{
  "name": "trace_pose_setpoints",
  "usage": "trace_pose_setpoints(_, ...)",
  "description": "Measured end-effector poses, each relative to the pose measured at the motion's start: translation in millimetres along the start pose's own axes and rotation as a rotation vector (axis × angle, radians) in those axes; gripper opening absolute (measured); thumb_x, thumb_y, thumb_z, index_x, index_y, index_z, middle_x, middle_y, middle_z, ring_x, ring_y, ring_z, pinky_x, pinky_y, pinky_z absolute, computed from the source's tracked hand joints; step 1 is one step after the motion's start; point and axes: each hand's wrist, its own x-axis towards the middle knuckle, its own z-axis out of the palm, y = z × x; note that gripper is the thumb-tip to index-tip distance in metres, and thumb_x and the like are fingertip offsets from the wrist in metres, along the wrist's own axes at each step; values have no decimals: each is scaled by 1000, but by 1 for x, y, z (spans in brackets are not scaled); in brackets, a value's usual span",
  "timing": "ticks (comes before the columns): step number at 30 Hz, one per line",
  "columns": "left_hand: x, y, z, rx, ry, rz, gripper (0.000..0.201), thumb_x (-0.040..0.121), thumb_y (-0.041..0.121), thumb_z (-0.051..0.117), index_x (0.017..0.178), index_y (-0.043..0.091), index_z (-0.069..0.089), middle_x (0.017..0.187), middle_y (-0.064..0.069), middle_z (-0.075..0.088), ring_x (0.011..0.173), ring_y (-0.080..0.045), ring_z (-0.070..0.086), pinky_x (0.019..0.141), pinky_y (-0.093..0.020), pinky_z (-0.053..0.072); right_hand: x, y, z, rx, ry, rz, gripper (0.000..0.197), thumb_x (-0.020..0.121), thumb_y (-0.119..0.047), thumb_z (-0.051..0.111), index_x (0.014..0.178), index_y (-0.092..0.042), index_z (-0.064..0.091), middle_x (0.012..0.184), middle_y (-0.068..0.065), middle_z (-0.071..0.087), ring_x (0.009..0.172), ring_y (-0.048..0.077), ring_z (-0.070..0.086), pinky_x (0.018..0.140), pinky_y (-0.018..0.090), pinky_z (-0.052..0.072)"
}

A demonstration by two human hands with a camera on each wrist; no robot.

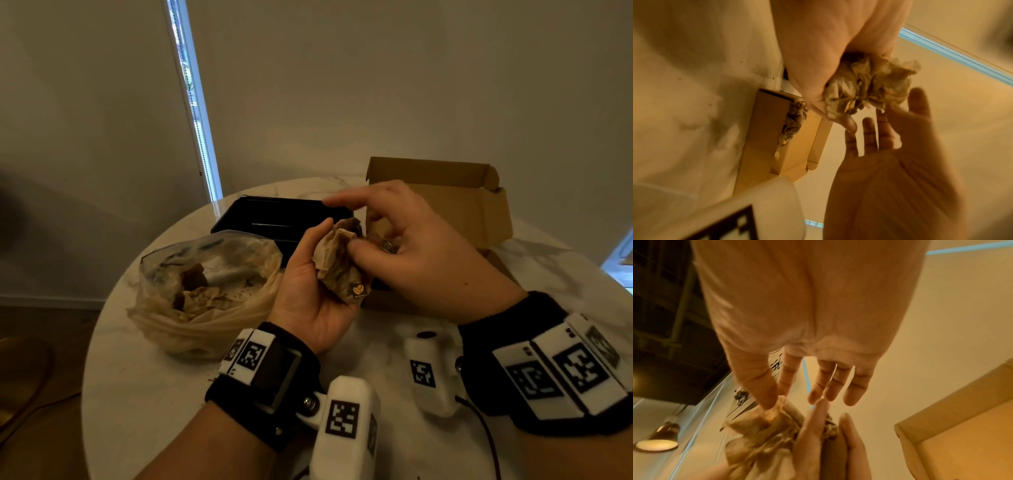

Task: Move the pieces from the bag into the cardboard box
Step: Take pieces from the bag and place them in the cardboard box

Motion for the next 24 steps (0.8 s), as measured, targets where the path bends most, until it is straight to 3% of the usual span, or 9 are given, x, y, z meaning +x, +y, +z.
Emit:
trace_pose_setpoints(2, 1, -1, -2, 8, 6, 5, 49, 101, 32, 55, 145, 10, 52, 130, -12, 59, 122, -23, 59, 98, -32, 53, 1, -2, 6, -62, -59, -24, 34, 90, -30, 68, 122, -44, 65, 128, -18, 48, 125, 4, 39, 100, 15, 35)
trace_pose_setpoints(4, 0, -2, -2, 11, -7, 13, 52, 101, 33, 55, 148, 10, 49, 129, -12, 60, 123, -23, 59, 102, -32, 50, 2, -1, 10, -66, -8, -47, 16, 92, -33, 70, 107, -35, 73, 122, -17, 56, 122, 6, 45, 102, 23, 41)
trace_pose_setpoints(6, 0, -2, -3, 6, -25, 37, 58, 101, 34, 55, 153, 11, 42, 128, -12, 63, 119, -23, 62, 103, -32, 48, 3, 0, 11, 49, 100, -59, 8, 95, -28, 68, 101, -28, 74, 107, -15, 67, 109, 6, 60, 94, 34, 52)
trace_pose_setpoints(10, 3, -3, -3, -12, -9, 25, 63, 94, 37, 62, 149, 11, 48, 147, -14, 55, 125, -24, 60, 100, -35, 52, 5, -2, 10, 296, 270, -54, 9, 99, -16, 63, 103, -16, 71, 93, -5, 73, 92, 12, 70, 82, 30, 59)
trace_pose_setpoints(14, 6, -4, -4, -85, -18, -95, 37, 98, 37, 56, 105, 6, 75, 100, -11, 73, 87, -19, 69, 70, -26, 63, 8, 1, 11, 289, 455, 7, 8, 100, -18, 63, 101, -16, 71, 90, -5, 73, 86, 12, 70, 77, 32, 61)
trace_pose_setpoints(16, 5, -4, -4, -77, -9, -169, 37, 91, 34, 64, 115, 6, 71, 108, -11, 69, 95, -19, 65, 58, -25, 61, 9, 7, 9, 256, 539, 67, 8, 99, -21, 64, 100, -18, 71, 88, -5, 73, 83, 12, 71, 75, 35, 62)
trace_pose_setpoints(19, 7, -2, -6, -74, 20, -234, 49, 85, 26, 73, 131, 9, 64, 121, -11, 62, 104, -19, 60, 54, -25, 60, 9, 15, 1, 347, 613, 164, 8, 99, -20, 65, 97, -16, 72, 87, 1, 75, 80, 18, 74, 69, 41, 64)
trace_pose_setpoints(22, 5, -1, -4, -102, -12, -267, 40, 87, 29, 71, 123, 13, 65, 116, -10, 62, 102, -17, 60, 51, -24, 59, 10, 19, -5, 478, 610, 272, 9, 99, -17, 65, 94, -13, 71, 82, 2, 76, 74, 18, 76, 61, 34, 63)
trace_pose_setpoints(24, 4, -2, -4, -61, -56, -250, 48, 89, 38, 70, 130, 16, 61, 115, -10, 64, 99, -16, 62, 52, -20, 58, 11, 23, -4, 562, 565, 349, 10, 99, -15, 64, 92, -13, 70, 77, -2, 76, 72, 15, 75, 59, 28, 60)
